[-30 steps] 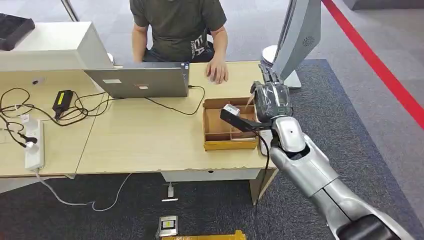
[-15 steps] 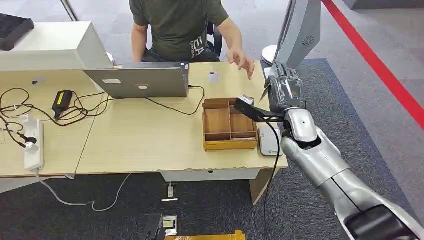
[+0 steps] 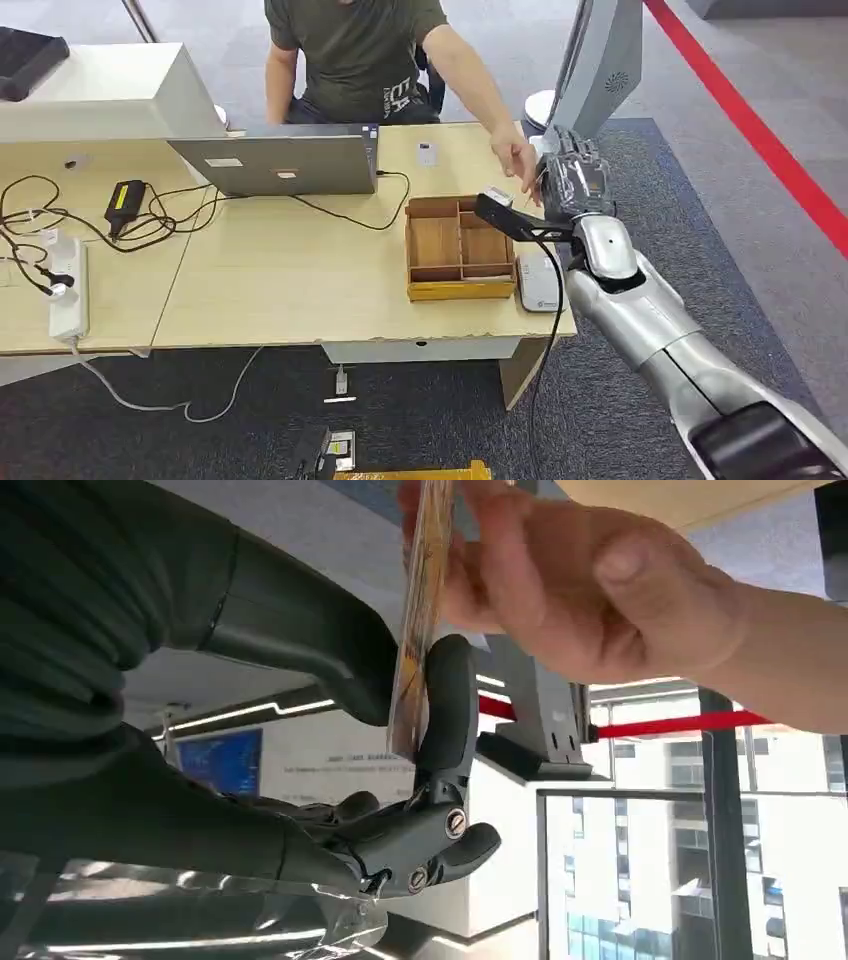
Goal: Pass the card to the sensor for recognition and then transmit it.
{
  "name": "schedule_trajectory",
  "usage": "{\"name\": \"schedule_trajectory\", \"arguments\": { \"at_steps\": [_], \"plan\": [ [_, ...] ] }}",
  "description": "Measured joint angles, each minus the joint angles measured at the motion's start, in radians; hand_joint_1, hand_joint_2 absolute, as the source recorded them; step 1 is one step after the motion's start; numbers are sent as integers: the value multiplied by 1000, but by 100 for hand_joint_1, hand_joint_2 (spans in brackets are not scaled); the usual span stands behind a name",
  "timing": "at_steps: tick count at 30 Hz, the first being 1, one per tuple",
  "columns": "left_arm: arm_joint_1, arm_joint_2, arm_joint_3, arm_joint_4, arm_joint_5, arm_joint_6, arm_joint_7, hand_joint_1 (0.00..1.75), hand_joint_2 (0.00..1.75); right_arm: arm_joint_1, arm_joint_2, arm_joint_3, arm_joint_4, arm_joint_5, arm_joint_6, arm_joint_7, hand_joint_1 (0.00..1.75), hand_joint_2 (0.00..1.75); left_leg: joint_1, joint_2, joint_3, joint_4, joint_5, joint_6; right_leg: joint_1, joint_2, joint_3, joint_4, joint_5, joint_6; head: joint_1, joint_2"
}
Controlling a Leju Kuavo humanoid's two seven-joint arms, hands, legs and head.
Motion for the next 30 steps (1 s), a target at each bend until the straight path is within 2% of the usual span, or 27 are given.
{"name": "schedule_trajectory", "arguments": {
  "at_steps": [11,12,13,14,17,21,30],
  "plan": [
    [3,0,9,0,29,27,-6,0,0,-24,1,31,38,-33,-18,2,175,175,0,0,0,0,0,0,0,0,0,0,0,0,0,0],
    [3,0,11,0,33,28,-6,0,0,-24,1,32,40,-36,-20,2,56,175,0,0,0,0,0,0,0,0,0,0,0,0,0,0],
    [4,0,13,0,35,30,-6,0,0,-24,1,33,42,-38,-25,2,56,175,0,0,0,0,0,0,0,0,0,0,0,0,0,0],
    [5,0,16,0,35,32,-6,0,0,-24,1,35,44,-38,-34,2,0,0,0,0,0,0,0,0,0,0,0,0,0,0,0,0],
    [7,0,22,0,40,38,0,0,0,-26,1,42,51,-24,-69,6,0,0,0,0,0,0,0,0,0,0,0,0,0,0,0,0],
    [8,0,27,0,44,37,2,0,0,-36,1,52,66,-16,-47,27,0,0,0,0,0,0,0,0,0,0,0,0,0,0,0,0],
    [13,0,43,0,58,30,-1,0,0,-40,-4,67,86,-13,-49,5,0,0,0,0,0,0,0,0,0,0,0,0,0,0,0,0]
  ]
}}
